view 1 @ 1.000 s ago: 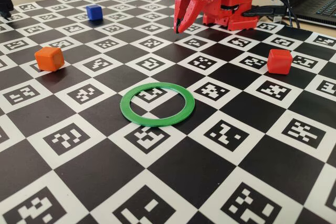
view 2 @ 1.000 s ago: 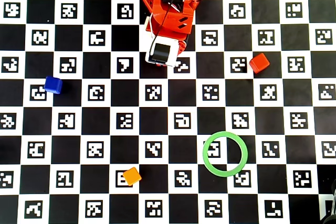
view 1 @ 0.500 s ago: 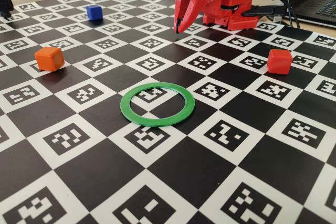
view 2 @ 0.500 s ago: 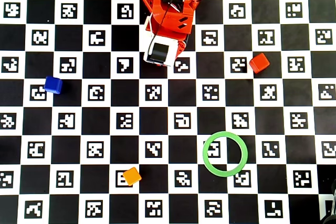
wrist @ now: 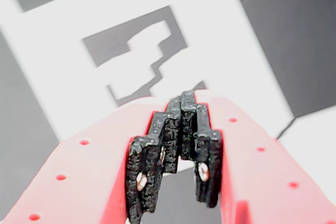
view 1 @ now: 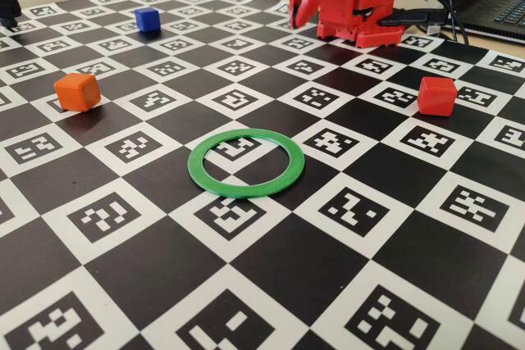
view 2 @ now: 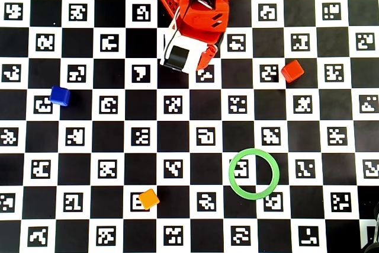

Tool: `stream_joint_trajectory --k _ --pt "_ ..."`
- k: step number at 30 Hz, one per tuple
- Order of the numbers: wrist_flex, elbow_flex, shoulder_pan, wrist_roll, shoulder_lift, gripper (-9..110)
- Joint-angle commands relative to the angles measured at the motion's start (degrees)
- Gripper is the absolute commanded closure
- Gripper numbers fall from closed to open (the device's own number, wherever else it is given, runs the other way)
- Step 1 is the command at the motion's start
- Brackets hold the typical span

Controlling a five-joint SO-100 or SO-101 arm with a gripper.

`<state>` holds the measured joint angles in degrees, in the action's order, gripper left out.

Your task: Grab the red cube then put it in the green circle then put the blue cube on top and finally the orange cube on top

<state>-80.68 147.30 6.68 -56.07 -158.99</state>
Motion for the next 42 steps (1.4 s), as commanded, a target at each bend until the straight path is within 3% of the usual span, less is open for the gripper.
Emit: stream_joint_trajectory --k 1,7,20,32,42 --pt "-4.1 -18.3 6.7 12.1 7.1 101" --pt "-7.2 -33.1 14.8 31.5 17.8 90" --pt "-14.0 -58.6 24.9 57.7 36.3 68" --pt "-17.1 -63.4 36.3 75.7 51.3 63" --pt "-12.4 -60.8 41.4 75.5 60.9 64"
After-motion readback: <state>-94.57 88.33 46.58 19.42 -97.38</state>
